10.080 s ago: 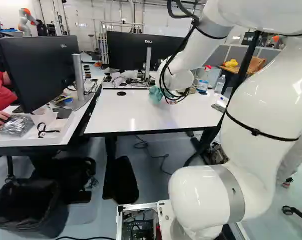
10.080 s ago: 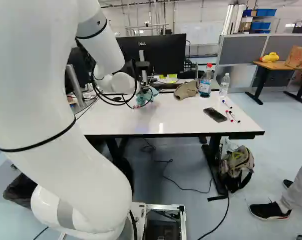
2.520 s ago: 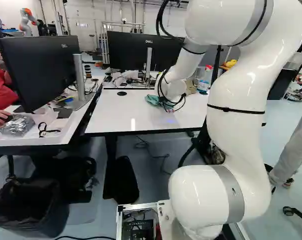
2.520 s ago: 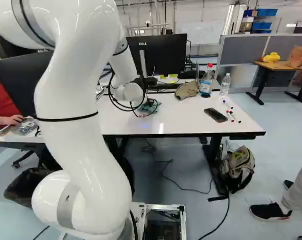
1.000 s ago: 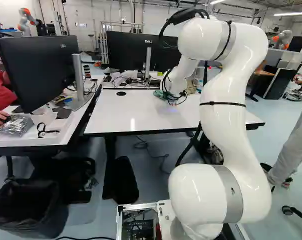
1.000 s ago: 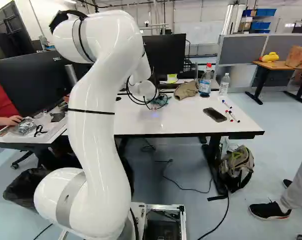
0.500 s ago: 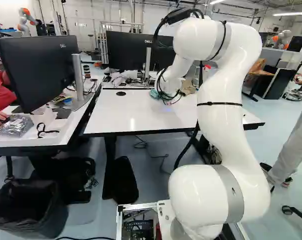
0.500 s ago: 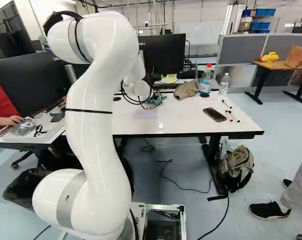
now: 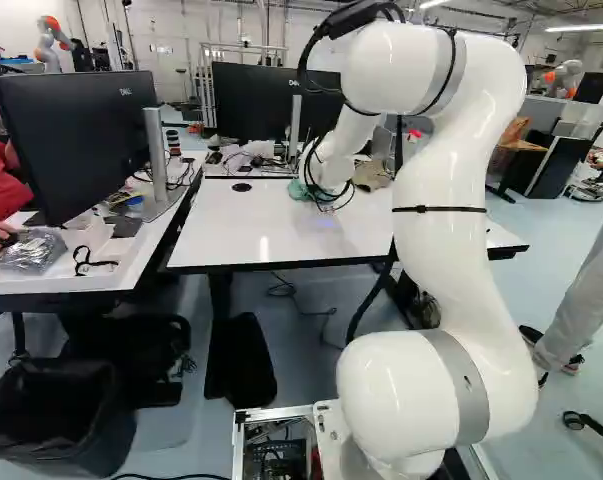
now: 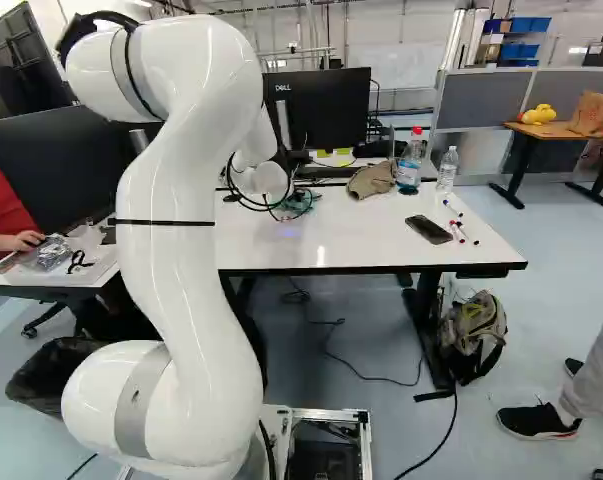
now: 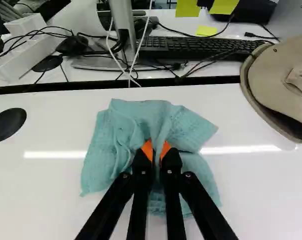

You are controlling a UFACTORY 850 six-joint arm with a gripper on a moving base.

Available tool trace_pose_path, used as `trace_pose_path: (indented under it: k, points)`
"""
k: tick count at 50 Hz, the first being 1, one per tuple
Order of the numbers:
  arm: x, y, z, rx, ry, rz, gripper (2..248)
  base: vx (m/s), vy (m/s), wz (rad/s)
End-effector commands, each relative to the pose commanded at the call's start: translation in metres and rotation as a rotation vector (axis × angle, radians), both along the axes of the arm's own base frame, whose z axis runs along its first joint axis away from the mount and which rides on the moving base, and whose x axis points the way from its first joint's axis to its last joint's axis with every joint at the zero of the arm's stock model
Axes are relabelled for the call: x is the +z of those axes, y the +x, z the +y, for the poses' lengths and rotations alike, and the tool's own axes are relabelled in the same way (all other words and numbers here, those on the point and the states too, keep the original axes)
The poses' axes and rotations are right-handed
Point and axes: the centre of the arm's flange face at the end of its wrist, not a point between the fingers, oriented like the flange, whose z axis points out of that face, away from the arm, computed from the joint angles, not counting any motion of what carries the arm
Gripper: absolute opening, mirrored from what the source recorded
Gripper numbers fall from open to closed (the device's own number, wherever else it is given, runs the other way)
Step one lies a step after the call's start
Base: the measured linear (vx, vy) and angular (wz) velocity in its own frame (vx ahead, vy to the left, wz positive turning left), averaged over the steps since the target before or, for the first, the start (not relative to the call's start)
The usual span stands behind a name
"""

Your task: Clean the table with the green towel

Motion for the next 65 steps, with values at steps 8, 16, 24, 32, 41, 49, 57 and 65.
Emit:
trace_pose_path:
  k: [8,16,24,32,41,49,57,65]
  points:
    - [0.002,-0.013,0.008,0.012,0.0,0.01,37,0.0,0.0,0.0]
    - [0.003,-0.028,0.014,0.022,0.0,0.02,37,0.0,0.0,0.0]
    - [0.005,-0.043,0.016,0.026,0.0,0.03,37,0.0,0.0,0.0]
    - [0.006,-0.058,0.014,0.023,0.0,0.04,37,0.0,0.0,0.0]
    - [0.008,-0.074,0.006,0.009,0.001,0.05,37,0.0,0.0,0.0]
    - [0.008,-0.083,-0.001,-0.004,0.001,0.055,37,0.0,0.0,0.0]
    - [0.012,-0.084,-0.001,-0.004,0.001,0.049,37,0.0,0.0,0.0]
    - [0.021,-0.086,-0.001,-0.005,0.001,0.034,37,0.0,0.0,0.0]
